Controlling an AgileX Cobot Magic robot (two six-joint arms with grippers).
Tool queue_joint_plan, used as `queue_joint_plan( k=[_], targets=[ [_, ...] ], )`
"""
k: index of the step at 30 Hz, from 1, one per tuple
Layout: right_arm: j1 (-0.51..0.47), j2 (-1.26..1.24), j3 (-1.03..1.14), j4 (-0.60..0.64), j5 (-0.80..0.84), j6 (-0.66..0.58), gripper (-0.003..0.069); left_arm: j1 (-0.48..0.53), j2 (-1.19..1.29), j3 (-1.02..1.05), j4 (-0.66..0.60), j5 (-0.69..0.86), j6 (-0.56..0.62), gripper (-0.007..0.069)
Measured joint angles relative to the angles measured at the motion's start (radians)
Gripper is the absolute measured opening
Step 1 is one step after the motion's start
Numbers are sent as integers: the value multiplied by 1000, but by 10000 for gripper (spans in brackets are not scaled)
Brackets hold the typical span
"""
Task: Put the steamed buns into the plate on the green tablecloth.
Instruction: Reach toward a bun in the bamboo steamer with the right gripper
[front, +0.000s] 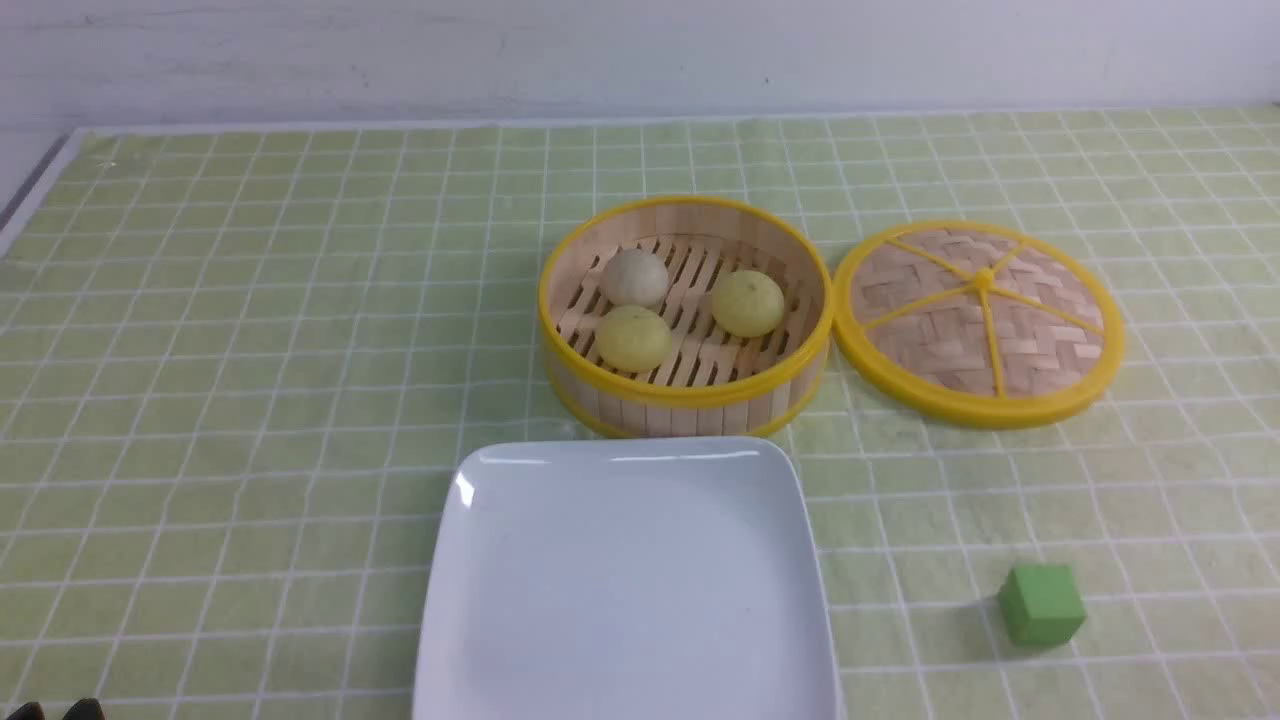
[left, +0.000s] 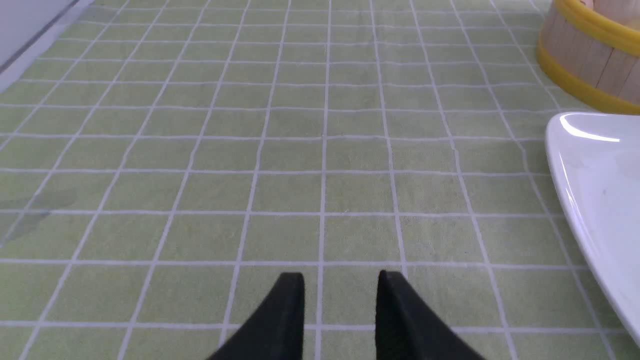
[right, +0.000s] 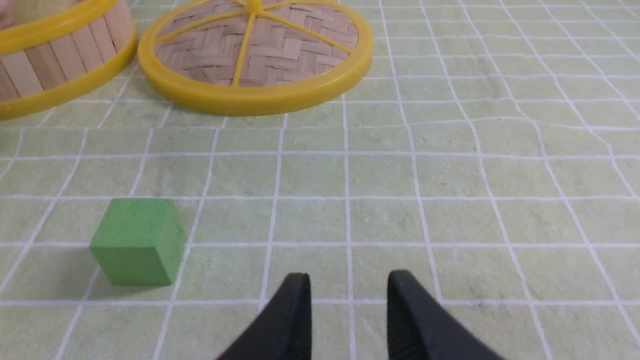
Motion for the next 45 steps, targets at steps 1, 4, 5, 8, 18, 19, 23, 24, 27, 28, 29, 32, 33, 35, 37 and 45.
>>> queue_joint_plan(
  k=[1, 4, 5, 8, 18, 19, 23, 24, 27, 28, 29, 32, 33, 35, 37, 45],
  targets=[
    [0, 0, 0, 0, 0, 0, 240, 0, 0, 0, 0, 0, 0, 241],
    [0, 0, 0, 0, 0, 0, 240, 0, 0, 0, 0, 0, 0, 241],
    [0, 0, 0, 0, 0, 0, 240, 0, 0, 0, 0, 0, 0, 241],
    [0, 0, 0, 0, 0, 0, 240, 0, 0, 0, 0, 0, 0, 241],
    [0, 0, 0, 0, 0, 0, 240, 0, 0, 0, 0, 0, 0, 241],
    [0, 0, 0, 0, 0, 0, 240, 0, 0, 0, 0, 0, 0, 241],
    [0, 0, 0, 0, 0, 0, 240, 0, 0, 0, 0, 0, 0, 241],
    [0, 0, 0, 0, 0, 0, 240, 0, 0, 0, 0, 0, 0, 241],
    [0, 0, 0, 0, 0, 0, 240, 0, 0, 0, 0, 0, 0, 241],
    [0, 0, 0, 0, 0, 0, 240, 0, 0, 0, 0, 0, 0, 241],
    [0, 0, 0, 0, 0, 0, 240, 0, 0, 0, 0, 0, 0, 241],
    [0, 0, 0, -1, 0, 0, 240, 0, 0, 0, 0, 0, 0, 241],
    [0, 0, 0, -11, -1, 0, 240, 0, 0, 0, -4, 0, -3, 241],
    [0, 0, 2, -8, -14, 19, 240, 0, 0, 1, -45, -18, -44, 241],
    [0, 0, 7, 75, -45, 103, 240, 0, 0, 2, -174, -48, -140, 241],
    [0, 0, 7, 405, -129, 429, 240, 0, 0, 3, -635, -162, -539, 241]
  ],
)
